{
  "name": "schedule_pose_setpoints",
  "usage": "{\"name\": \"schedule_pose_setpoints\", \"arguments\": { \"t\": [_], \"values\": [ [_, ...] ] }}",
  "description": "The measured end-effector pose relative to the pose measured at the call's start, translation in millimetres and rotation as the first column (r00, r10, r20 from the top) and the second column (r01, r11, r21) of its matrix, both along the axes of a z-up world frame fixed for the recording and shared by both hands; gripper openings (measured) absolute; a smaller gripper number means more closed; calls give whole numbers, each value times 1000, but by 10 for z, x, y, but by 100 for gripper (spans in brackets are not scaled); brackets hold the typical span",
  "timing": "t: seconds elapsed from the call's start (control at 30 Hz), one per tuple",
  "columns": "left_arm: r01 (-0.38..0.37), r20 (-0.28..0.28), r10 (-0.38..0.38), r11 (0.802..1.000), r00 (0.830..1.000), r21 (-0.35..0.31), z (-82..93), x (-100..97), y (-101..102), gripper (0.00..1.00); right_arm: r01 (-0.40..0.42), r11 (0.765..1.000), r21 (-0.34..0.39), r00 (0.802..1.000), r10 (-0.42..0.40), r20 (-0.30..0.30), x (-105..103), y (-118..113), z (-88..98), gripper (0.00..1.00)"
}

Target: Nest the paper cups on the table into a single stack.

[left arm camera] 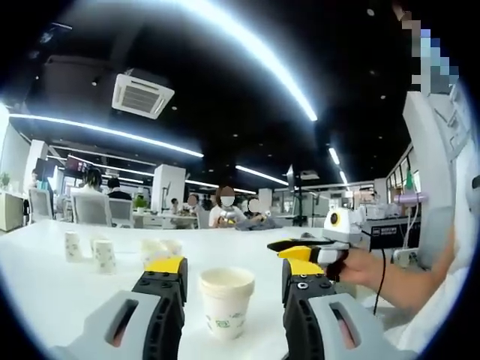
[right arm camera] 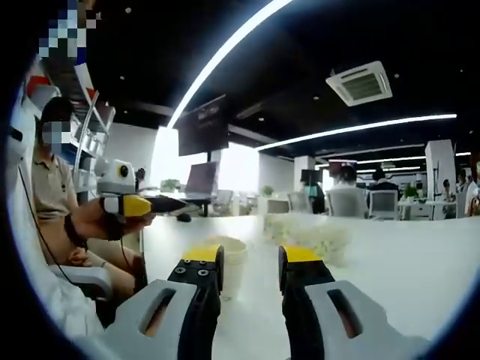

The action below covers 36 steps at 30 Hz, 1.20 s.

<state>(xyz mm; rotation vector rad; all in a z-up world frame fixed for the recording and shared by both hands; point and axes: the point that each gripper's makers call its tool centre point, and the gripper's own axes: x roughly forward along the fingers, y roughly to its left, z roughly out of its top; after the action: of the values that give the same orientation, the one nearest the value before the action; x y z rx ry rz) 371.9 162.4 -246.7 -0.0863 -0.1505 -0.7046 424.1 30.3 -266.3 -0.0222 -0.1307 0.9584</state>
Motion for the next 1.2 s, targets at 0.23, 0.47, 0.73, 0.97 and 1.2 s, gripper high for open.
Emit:
{"name": "schedule_pose_setpoints", "arguments": {
  "t": [0.23,0.47,0.73,0.97,1.2],
  "values": [
    [3,2,-3,1000,1000,4,10,-2,-9,53,59,997,-52,998,-60,-8,709,-95,-6,36],
    [5,-3,-5,1000,1000,-20,39,5,58,50,78,991,-109,995,-84,-47,1182,-81,-76,51],
    [7,-8,-8,999,1000,-47,48,17,90,49,85,989,-117,992,-95,-81,1755,-38,-187,57],
    [9,-8,-9,999,1000,-45,54,18,80,49,121,983,-134,982,-139,-127,2265,-20,-386,59],
    [11,-12,-12,999,1000,-38,47,33,56,48,161,975,-152,976,-180,-126,2570,107,-473,60]
  ]
}}
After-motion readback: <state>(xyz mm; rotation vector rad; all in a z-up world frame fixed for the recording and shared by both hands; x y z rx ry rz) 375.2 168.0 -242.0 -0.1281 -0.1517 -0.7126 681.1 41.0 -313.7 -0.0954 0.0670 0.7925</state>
